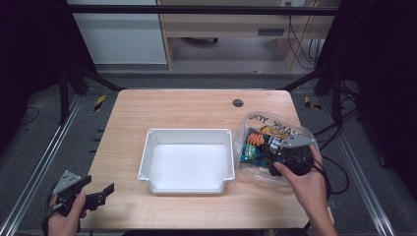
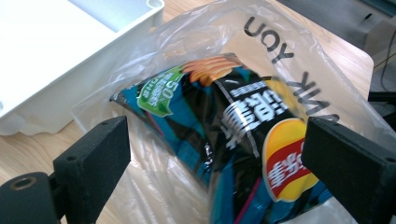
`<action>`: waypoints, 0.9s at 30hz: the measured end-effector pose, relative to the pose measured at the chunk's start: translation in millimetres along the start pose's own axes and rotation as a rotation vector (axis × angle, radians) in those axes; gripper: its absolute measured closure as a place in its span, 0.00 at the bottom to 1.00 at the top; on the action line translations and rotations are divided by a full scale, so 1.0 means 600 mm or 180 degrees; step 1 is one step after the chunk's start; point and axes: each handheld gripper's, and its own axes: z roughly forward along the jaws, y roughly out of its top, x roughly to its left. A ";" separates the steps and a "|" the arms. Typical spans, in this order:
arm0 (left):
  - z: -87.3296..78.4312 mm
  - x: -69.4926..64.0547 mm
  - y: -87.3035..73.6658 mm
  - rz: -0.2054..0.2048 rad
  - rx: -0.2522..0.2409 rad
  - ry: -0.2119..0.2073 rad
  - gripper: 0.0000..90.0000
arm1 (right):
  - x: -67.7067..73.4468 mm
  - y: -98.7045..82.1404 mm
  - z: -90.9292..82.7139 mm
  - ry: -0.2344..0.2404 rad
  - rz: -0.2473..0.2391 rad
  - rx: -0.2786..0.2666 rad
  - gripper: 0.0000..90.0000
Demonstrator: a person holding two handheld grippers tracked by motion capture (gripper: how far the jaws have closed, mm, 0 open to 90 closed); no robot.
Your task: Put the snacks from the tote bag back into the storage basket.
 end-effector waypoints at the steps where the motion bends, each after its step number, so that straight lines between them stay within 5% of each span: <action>1: 0.001 -0.003 0.001 0.0021 0.0003 0.0000 0.05 | -0.005 0.004 -0.002 0.0027 -0.0017 0.0019 0.10; 10: 0.005 -0.010 0.001 0.0124 0.0059 0.0026 0.05 | -0.038 0.040 -0.004 0.0216 -0.0161 0.0134 0.09; 22: 0.013 -0.013 -0.002 0.0220 0.0132 0.0092 0.05 | -0.069 0.085 0.030 0.0479 -0.0620 0.0560 0.08; 27: 0.017 -0.011 -0.003 0.0208 0.0145 0.0134 0.05 | -0.072 0.092 0.040 0.0553 -0.0646 0.0611 0.08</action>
